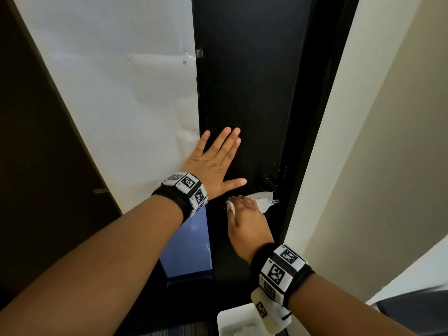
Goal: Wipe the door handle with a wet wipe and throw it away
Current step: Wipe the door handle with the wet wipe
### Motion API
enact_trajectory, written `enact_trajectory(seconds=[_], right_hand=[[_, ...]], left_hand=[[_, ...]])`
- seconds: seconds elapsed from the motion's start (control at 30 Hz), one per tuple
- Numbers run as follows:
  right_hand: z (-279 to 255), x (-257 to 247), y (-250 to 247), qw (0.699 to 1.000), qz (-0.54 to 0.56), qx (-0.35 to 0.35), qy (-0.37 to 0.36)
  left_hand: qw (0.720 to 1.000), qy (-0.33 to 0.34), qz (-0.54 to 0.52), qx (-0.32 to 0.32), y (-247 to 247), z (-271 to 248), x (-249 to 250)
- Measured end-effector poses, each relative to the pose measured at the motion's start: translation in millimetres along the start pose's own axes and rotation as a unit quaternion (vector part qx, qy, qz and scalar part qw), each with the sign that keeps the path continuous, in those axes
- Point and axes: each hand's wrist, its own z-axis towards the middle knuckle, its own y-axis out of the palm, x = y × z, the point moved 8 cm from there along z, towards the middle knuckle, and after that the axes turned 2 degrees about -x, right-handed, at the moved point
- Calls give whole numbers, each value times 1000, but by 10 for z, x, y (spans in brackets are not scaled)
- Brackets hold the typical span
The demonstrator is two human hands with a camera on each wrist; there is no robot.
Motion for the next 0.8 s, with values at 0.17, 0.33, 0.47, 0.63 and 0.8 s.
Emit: enact_trajectory(seconds=[0.17, 0.33, 0.47, 0.63, 0.8], right_hand=[[-17, -93, 84, 999, 27, -10, -15], [-29, -153, 185, 997, 64, -35, -9], [-40, -175, 243, 995, 85, -56, -6], [-72, -226, 266, 992, 104, -68, -24], [-194, -287, 271, 987, 130, -85, -43]], left_hand=[[1000, 1, -3, 1, 1, -1, 3], [1000, 2, -3, 4, -4, -6, 1], [1000, 1, -7, 6, -8, -11, 6], [1000, 1, -4, -3, 12, -7, 7], [1000, 0, 0, -11, 13, -12, 8]])
